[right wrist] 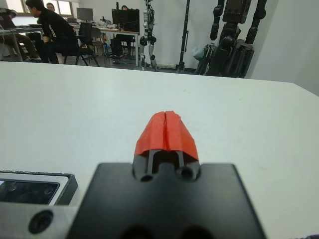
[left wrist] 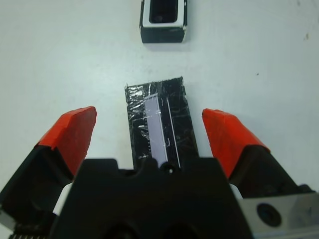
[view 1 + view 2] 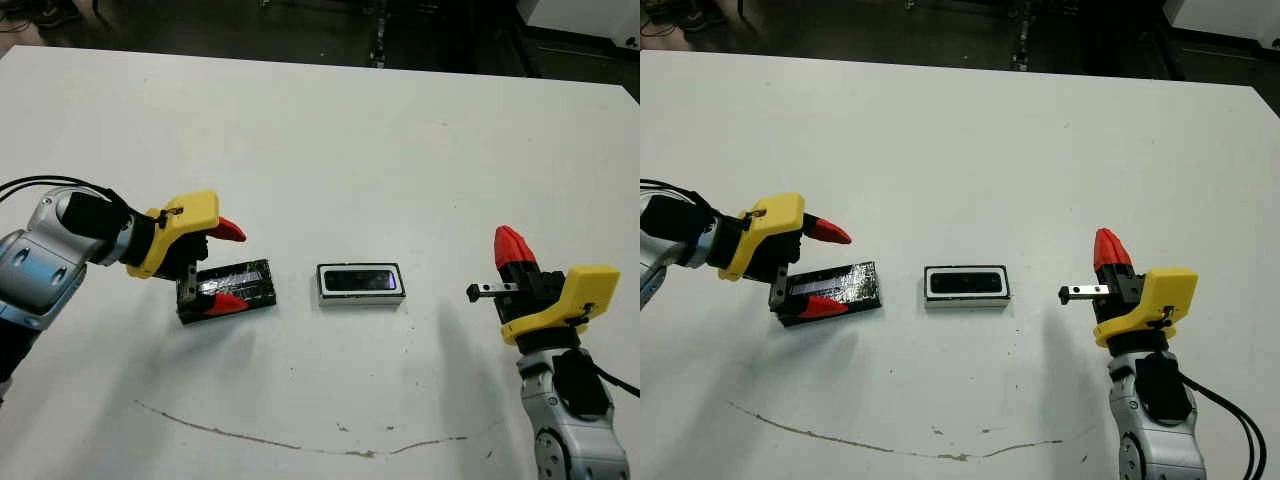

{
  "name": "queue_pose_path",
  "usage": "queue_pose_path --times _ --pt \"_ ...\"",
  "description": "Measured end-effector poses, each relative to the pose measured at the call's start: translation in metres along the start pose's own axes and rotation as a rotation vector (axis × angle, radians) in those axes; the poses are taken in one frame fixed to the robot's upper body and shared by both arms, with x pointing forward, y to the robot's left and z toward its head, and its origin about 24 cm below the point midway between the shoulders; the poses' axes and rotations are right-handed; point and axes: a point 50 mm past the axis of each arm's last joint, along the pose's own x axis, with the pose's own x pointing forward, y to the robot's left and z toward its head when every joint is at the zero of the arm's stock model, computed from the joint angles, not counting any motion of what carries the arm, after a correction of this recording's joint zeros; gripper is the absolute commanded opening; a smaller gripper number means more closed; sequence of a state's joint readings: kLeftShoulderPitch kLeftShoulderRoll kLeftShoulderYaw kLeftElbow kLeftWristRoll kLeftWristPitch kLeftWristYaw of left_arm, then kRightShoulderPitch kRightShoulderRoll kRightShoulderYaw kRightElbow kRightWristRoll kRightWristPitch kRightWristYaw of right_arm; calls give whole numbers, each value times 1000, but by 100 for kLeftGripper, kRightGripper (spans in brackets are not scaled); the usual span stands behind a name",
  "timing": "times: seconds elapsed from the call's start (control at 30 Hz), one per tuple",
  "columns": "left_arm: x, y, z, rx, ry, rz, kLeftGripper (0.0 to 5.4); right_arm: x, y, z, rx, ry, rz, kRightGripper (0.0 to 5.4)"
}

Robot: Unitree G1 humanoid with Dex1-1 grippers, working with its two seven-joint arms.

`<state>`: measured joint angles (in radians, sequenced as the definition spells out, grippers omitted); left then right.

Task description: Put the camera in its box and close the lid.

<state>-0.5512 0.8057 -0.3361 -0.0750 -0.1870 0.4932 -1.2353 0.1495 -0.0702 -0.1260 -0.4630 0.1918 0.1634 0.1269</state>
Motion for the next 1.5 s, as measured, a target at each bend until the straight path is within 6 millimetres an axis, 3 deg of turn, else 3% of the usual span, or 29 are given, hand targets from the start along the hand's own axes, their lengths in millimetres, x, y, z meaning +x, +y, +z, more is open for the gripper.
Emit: queue_pose_path --times 0.57,0.9,1.03,1.5 --pt "9 -6 -12 -96 121 -40 540 0 0 0 7 -1 0 1" --pt "10 -8 -5 17 153 22 540 0 -1 0 9 4 -1 1" --pt "10 -10 -9 -51 135 36 510 0 -1 0 8 4 0 0" --pt "14 -19 -10 -121 70 13 317 0 -1 0 8 8 0 0"
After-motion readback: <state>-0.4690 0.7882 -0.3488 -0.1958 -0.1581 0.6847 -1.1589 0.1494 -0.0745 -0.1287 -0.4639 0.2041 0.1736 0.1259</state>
